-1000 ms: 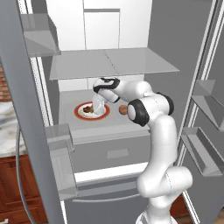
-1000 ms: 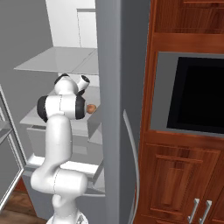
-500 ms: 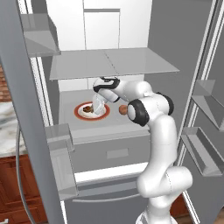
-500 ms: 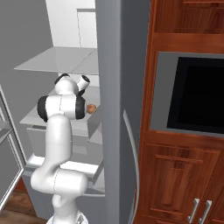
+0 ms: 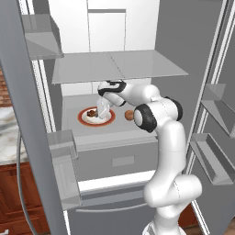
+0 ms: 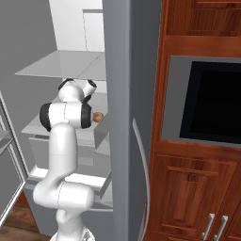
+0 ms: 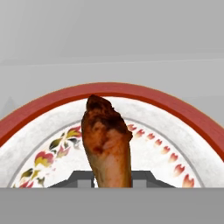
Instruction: Retrieve the chicken drumstick from the fridge and place it on the cutting board.
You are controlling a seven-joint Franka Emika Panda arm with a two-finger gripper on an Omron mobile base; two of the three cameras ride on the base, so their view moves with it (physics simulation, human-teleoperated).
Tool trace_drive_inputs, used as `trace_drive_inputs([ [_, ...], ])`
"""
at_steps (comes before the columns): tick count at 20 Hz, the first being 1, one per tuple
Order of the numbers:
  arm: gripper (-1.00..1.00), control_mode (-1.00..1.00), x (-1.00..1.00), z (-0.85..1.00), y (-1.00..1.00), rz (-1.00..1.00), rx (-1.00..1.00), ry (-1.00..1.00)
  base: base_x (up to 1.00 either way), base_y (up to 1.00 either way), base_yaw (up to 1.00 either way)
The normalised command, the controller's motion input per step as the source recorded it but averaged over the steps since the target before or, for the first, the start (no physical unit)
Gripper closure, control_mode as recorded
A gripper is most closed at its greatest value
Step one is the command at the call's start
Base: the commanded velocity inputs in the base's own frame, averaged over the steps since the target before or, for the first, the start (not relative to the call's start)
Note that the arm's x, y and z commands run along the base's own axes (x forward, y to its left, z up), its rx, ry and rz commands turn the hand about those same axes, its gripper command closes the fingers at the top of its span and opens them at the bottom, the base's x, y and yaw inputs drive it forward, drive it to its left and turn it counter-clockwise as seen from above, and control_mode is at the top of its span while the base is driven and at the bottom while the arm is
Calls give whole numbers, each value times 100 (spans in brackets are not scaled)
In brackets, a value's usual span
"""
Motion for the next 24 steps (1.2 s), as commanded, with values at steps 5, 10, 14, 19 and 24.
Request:
trace_drive_inputs([
  [5, 100, -100, 0, 0, 0, 0, 0, 0, 0, 0, 0],
  [10, 100, -100, 0, 0, 0, 0, 0, 0, 0, 0, 0],
  [14, 100, -100, 0, 0, 0, 0, 0, 0, 0, 0, 0],
  [19, 100, -100, 0, 0, 0, 0, 0, 0, 0, 0, 0],
  [24, 100, -100, -3, 0, 0, 0, 0, 0, 0, 0, 0],
])
